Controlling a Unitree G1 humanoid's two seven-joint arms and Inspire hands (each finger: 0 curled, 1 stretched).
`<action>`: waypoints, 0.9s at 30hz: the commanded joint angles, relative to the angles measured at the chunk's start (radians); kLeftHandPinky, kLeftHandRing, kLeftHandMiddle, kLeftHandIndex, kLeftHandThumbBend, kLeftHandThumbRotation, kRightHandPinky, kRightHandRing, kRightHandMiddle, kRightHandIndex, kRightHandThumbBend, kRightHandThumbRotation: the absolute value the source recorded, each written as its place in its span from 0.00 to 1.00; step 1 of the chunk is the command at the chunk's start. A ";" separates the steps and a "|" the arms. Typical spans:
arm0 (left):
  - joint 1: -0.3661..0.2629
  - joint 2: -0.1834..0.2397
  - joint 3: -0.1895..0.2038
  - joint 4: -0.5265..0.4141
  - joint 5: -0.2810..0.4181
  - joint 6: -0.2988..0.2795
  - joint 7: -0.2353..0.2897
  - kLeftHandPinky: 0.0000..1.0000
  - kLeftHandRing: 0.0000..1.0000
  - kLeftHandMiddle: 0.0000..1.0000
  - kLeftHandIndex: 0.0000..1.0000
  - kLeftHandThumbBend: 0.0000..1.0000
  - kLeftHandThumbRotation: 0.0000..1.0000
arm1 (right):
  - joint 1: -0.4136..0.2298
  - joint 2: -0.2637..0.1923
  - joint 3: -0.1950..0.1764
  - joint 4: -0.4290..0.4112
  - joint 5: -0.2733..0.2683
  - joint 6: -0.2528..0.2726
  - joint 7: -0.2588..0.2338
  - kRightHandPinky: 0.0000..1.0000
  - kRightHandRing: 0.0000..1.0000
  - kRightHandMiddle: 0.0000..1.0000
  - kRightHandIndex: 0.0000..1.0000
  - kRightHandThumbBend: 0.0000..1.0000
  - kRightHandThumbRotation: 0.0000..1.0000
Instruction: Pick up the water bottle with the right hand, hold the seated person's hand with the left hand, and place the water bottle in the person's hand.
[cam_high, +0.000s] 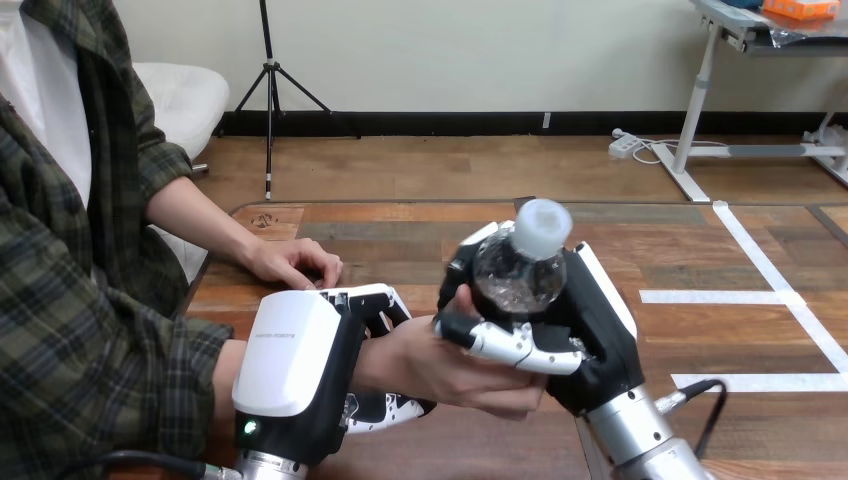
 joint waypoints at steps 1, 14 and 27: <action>-0.054 -0.009 -0.012 -0.050 0.004 -0.024 0.024 0.22 0.25 0.30 0.36 0.91 0.00 | -0.053 -0.050 0.009 -0.052 -0.058 -0.068 -0.007 0.67 0.78 0.87 0.80 0.76 0.06; -0.050 0.015 -0.020 -0.069 0.033 0.000 -0.020 0.30 0.35 0.40 0.41 0.90 0.00 | -0.059 -0.079 0.027 -0.043 -0.079 -0.083 -0.015 0.96 0.99 1.00 0.99 0.87 0.16; -0.070 0.073 -0.034 -0.065 0.017 -0.069 -0.091 0.48 0.56 0.63 0.59 0.95 0.01 | -0.061 -0.089 0.041 -0.039 -0.068 -0.083 -0.008 0.98 1.00 1.00 1.00 0.87 0.18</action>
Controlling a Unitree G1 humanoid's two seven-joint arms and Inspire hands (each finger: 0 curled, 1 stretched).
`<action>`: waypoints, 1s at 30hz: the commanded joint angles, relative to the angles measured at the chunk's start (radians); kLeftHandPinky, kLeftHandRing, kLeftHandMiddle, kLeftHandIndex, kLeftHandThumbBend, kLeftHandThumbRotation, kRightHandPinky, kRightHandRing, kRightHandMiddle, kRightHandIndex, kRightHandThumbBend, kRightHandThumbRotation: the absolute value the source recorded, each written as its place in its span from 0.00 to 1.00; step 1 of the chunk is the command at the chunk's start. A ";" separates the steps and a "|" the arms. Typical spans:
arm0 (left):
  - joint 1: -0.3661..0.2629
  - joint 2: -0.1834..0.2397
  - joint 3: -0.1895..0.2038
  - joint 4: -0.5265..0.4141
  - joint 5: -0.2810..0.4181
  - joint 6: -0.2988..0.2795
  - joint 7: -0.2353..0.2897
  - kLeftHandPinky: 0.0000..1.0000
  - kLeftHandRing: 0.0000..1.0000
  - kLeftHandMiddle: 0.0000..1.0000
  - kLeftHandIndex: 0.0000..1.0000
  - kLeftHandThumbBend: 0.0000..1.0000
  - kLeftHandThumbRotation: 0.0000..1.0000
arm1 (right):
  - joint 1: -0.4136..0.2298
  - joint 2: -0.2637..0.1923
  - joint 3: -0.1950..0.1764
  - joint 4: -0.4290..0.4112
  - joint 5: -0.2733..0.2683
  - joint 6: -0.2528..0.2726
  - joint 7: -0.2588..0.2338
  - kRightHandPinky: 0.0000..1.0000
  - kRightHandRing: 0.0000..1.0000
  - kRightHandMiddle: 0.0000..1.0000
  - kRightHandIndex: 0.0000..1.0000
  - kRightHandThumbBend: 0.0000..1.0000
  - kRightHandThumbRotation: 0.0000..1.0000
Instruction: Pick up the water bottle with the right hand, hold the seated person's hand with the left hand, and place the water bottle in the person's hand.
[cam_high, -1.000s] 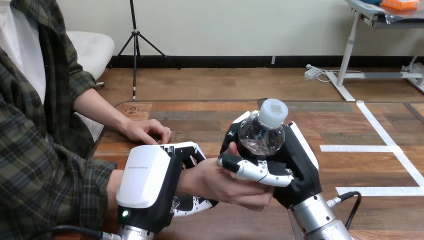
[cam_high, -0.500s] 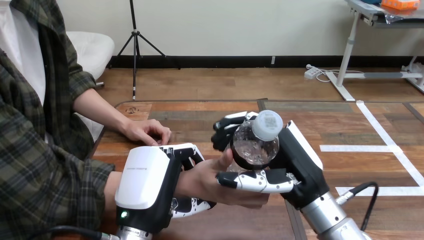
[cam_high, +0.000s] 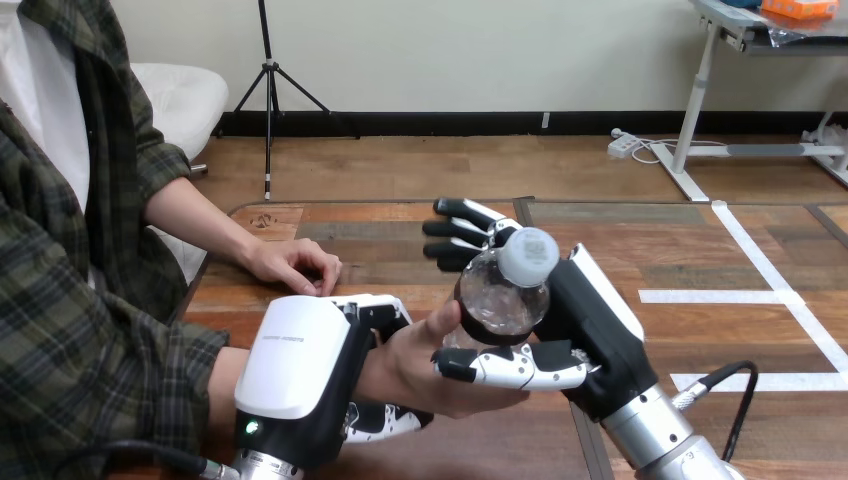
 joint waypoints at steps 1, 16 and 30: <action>-0.069 0.023 -0.029 -0.056 -0.012 -0.065 -0.027 0.50 0.58 0.65 0.61 0.95 0.02 | -0.061 -0.003 0.012 -0.032 0.008 -0.028 0.000 0.98 1.00 1.00 1.00 0.86 0.18; -0.080 0.056 -0.026 -0.036 -0.142 -0.184 -0.151 0.78 0.87 0.92 0.91 1.00 0.20 | -0.070 -0.002 0.014 -0.022 0.006 -0.037 -0.008 1.00 1.00 1.00 1.00 0.86 0.19; -0.078 0.057 -0.018 -0.017 -0.378 -0.279 -0.351 0.99 0.99 1.00 1.00 1.00 0.25 | -0.066 -0.003 0.016 -0.028 0.011 -0.034 -0.015 1.00 1.00 1.00 1.00 0.87 0.21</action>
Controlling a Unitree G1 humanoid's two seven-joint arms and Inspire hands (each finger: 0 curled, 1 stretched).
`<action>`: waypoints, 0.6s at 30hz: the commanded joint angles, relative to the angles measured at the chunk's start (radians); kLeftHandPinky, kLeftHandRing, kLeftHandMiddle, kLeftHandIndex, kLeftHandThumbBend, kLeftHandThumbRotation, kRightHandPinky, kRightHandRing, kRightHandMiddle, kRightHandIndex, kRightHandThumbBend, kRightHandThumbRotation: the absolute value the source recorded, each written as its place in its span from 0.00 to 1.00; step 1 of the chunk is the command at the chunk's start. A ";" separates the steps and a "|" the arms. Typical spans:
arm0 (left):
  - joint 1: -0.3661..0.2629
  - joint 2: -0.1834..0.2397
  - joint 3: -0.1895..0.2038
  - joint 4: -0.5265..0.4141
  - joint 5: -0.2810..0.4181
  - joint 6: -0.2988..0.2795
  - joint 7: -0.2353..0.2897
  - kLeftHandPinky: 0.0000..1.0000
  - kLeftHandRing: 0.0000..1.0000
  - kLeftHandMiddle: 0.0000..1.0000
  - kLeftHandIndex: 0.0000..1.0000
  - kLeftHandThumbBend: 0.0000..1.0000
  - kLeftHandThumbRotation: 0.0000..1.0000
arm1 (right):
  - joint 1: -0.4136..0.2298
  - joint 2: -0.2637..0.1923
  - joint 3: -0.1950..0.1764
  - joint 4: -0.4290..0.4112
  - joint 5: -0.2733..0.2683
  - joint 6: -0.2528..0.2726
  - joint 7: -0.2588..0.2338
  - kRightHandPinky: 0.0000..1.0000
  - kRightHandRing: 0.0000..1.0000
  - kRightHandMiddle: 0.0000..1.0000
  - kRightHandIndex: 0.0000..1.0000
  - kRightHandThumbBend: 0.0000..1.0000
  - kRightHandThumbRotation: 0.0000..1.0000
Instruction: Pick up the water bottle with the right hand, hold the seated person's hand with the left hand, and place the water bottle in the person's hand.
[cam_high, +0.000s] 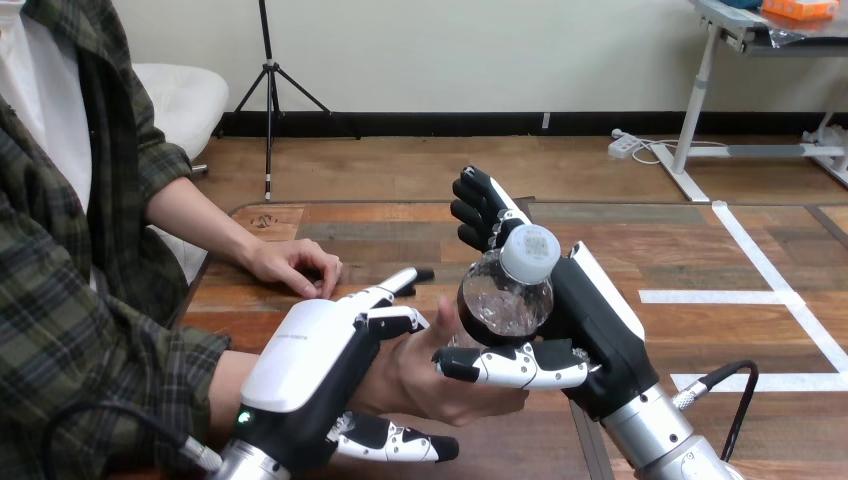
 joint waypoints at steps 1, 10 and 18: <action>-0.060 -0.023 -0.035 -0.021 -0.108 -0.089 -0.078 0.99 1.00 1.00 1.00 1.00 0.26 | -0.065 -0.001 0.009 -0.028 0.004 -0.016 -0.006 1.00 1.00 1.00 1.00 0.87 0.21; -0.059 -0.048 -0.048 0.015 -0.357 -0.179 -0.231 1.00 1.00 1.00 1.00 1.00 0.33 | -0.060 0.008 0.003 -0.032 0.018 -0.028 -0.016 1.00 1.00 1.00 1.00 0.87 0.21; -0.036 -0.127 -0.053 0.030 -0.594 -0.215 -0.339 0.99 1.00 1.00 0.99 1.00 0.34 | -0.053 0.051 -0.017 -0.017 0.056 -0.073 -0.047 0.97 0.99 1.00 0.99 0.88 0.22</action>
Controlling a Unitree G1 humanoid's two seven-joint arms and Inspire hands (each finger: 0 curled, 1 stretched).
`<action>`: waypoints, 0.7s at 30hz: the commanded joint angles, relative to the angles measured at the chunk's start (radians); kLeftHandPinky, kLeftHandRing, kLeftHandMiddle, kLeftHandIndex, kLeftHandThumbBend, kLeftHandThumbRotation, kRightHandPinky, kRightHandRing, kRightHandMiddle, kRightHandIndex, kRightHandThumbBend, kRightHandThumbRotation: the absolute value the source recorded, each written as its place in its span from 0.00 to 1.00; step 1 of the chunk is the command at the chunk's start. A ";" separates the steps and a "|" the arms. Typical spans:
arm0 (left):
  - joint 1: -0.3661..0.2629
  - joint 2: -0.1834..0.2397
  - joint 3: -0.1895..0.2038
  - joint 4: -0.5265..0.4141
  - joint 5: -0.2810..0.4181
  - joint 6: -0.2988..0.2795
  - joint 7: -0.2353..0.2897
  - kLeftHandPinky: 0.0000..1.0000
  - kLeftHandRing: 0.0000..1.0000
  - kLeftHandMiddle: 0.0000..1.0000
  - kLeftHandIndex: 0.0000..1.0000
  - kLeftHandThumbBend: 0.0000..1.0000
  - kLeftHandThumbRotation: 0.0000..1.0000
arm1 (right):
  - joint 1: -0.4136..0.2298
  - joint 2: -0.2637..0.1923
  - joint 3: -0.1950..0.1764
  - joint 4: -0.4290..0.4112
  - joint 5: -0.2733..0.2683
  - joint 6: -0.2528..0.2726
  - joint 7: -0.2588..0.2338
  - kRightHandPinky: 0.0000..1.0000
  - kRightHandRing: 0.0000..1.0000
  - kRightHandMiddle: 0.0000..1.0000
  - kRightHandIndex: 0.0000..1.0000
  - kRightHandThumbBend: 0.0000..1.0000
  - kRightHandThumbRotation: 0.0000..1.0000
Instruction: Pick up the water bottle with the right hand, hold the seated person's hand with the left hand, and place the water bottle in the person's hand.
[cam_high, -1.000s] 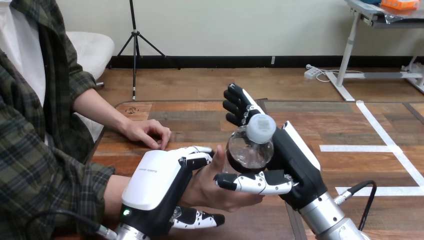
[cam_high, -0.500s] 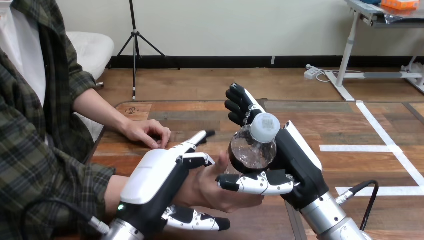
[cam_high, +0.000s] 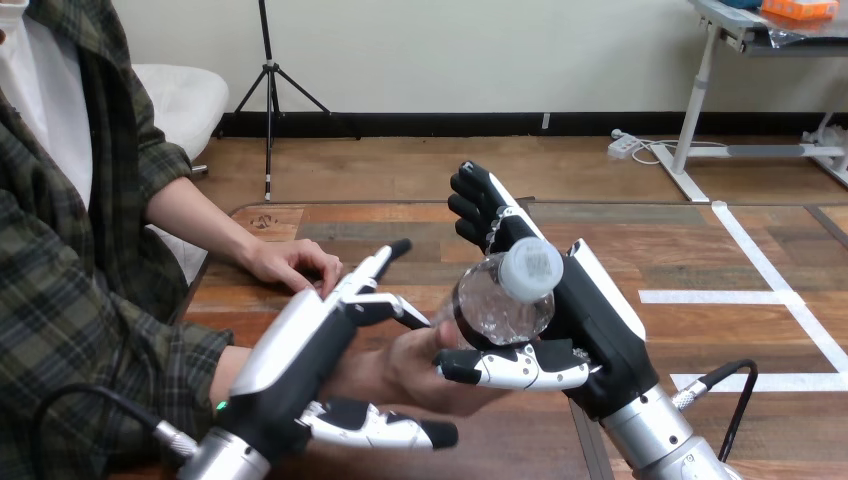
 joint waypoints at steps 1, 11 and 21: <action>-0.024 -0.148 -0.082 -0.007 -0.241 -0.150 -0.103 0.98 0.99 0.99 0.97 1.00 0.35 | -0.054 0.050 -0.025 -0.016 0.049 -0.035 -0.050 0.96 0.98 1.00 0.98 0.88 0.22; 0.007 -0.260 -0.063 0.000 -0.331 -0.172 -0.097 0.78 0.88 0.90 0.87 0.98 0.55 | -0.045 0.102 -0.040 -0.004 0.102 -0.064 -0.089 0.86 0.91 0.95 0.94 0.81 0.24; 0.004 -0.338 -0.025 0.066 -0.269 -0.266 -0.051 0.85 0.86 0.88 0.88 0.74 0.77 | -0.038 0.132 -0.054 0.003 0.097 -0.099 -0.138 0.80 0.87 0.91 0.88 0.70 0.24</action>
